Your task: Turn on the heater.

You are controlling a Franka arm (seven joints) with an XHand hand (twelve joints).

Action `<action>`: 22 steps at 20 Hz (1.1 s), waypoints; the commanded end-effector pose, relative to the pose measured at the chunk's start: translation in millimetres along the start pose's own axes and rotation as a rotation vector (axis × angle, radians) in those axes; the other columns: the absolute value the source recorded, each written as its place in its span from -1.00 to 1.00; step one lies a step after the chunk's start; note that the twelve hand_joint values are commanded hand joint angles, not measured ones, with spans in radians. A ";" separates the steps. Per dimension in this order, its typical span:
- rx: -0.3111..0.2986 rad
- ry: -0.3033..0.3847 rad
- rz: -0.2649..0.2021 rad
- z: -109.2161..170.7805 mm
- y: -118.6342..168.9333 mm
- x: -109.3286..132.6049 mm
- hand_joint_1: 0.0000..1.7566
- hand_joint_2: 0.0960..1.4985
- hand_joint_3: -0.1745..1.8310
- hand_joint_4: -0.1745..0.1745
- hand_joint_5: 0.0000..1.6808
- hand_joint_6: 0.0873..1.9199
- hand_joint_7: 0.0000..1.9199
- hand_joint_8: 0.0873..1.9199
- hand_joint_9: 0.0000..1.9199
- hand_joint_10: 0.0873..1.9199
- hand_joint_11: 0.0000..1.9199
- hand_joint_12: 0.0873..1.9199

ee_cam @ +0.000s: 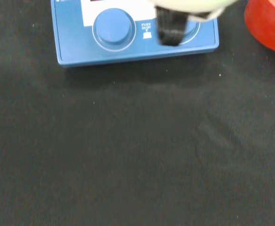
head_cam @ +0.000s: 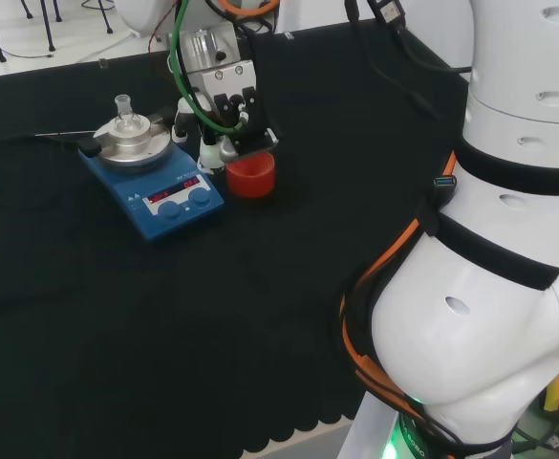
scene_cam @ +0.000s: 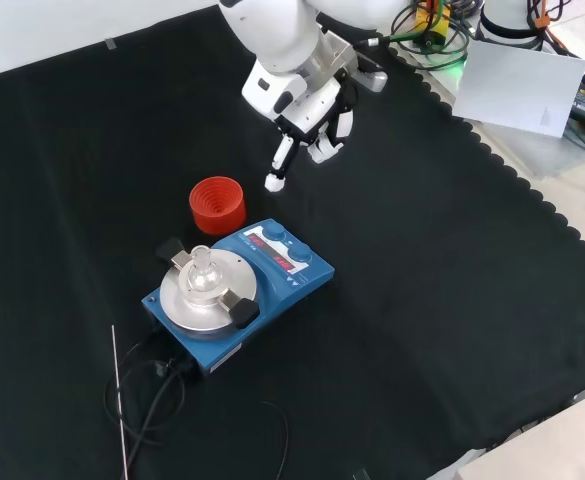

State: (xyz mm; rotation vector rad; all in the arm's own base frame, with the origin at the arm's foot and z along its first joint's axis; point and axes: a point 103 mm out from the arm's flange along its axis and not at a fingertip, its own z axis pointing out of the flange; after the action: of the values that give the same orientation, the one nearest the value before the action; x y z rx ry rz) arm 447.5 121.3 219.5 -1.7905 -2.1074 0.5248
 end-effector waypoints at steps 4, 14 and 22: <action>0.154 -0.050 -0.040 6.2 -0.5 3.7 0.66 -0.16 0.16 -0.25 -0.48 -1.00 0.97 0.72 1.00 0.90 1.00 0.88; 0.193 -0.094 -0.047 17.0 6.3 12.3 0.67 -0.18 0.18 -0.15 -0.56 -1.00 0.97 0.72 1.00 0.90 1.00 0.87; 0.214 -0.111 -0.060 25.6 18.2 16.9 0.67 -0.18 0.19 -0.11 -0.57 -1.00 0.97 0.72 1.00 0.90 1.00 0.87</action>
State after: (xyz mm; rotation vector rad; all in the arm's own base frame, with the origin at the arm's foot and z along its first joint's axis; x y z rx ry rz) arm 446.2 136.4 193.6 -1.6199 -2.0750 0.8026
